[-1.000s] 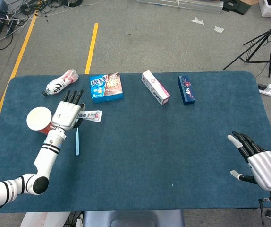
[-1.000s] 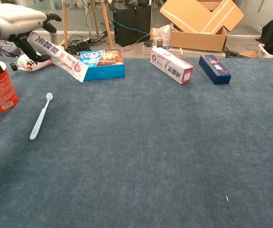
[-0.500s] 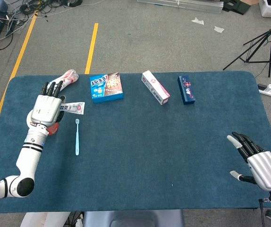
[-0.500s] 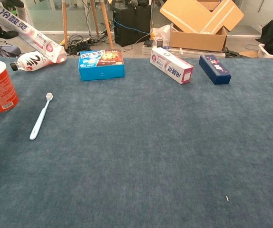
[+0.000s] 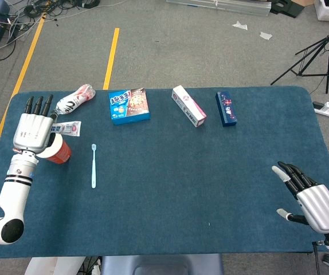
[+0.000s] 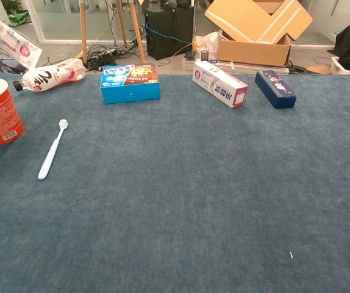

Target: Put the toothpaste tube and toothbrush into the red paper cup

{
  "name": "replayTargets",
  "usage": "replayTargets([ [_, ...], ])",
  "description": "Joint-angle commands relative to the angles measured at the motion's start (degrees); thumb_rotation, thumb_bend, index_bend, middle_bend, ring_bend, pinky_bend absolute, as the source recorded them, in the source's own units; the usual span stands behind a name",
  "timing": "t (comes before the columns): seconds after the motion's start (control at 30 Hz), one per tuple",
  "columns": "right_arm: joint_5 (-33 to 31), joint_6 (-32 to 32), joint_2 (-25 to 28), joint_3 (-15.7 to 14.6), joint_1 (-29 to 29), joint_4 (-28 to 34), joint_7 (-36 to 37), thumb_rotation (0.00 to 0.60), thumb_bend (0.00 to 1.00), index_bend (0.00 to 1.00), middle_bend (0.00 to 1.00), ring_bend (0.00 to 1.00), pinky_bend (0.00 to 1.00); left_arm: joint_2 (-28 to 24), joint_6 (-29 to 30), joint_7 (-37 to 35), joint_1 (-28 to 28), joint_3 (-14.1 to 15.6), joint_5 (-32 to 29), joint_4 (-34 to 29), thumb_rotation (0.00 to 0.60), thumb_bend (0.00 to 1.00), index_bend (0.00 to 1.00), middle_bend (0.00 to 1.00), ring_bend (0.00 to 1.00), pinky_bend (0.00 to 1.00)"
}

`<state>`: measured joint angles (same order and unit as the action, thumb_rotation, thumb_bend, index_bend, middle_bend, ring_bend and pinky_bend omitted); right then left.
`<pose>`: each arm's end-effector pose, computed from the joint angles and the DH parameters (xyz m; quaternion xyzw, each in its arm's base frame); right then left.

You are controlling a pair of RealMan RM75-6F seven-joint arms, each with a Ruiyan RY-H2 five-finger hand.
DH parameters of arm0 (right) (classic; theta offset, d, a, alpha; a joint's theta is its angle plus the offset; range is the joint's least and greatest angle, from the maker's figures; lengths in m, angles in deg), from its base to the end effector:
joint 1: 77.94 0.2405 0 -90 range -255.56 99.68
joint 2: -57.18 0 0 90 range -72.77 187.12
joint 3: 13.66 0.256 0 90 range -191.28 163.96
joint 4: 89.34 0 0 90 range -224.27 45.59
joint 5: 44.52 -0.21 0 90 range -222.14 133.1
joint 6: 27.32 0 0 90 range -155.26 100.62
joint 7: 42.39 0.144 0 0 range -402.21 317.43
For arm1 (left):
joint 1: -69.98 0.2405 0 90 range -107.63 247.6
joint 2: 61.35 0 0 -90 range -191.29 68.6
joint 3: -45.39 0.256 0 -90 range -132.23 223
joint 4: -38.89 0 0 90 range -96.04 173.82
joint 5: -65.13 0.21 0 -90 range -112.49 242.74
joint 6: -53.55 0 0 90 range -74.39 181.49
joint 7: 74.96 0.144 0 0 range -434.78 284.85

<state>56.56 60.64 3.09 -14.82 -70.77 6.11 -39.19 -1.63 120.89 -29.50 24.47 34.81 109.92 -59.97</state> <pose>-0.2748 -0.1726 0.1889 0.6905 -0.3086 0.4130 0.5073 -0.1747 0.3817 0.1758 -0.6795 -0.2073 -0.2310 0.6648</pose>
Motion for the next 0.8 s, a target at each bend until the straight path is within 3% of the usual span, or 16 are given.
replayTargets([
  [0.03, 0.04, -0.22, -0.05, -0.06, 0.07, 0.05, -0.19, 0.6, 0.0, 0.07, 0.09, 0.11, 0.44, -0.81, 0.11, -0.45, 0.54, 0.14, -0.19, 0.15, 0.6, 0.4, 0.91, 0.0, 0.0, 0.0],
  [0.43, 0.0, -1.38, -0.36, -0.12, 0.52, 0.68, -1.49, 0.6, 0.0, 0.07, 0.09, 0.11, 0.44, -3.63, 0.03, -3.11, 3.66, 1.34, -0.39, 2.05, 0.6, 0.4, 0.91, 0.0, 0.0, 0.0],
  [0.8, -0.67, -2.66, -0.84, -0.16, 0.89, 0.91, -2.32, 0.6, 0.0, 0.07, 0.09, 0.11, 0.44, -2.51, -1.7, -5.49, 5.55, 2.67, 0.33, 5.51, 0.6, 0.4, 0.91, 0.0, 0.0, 0.0],
])
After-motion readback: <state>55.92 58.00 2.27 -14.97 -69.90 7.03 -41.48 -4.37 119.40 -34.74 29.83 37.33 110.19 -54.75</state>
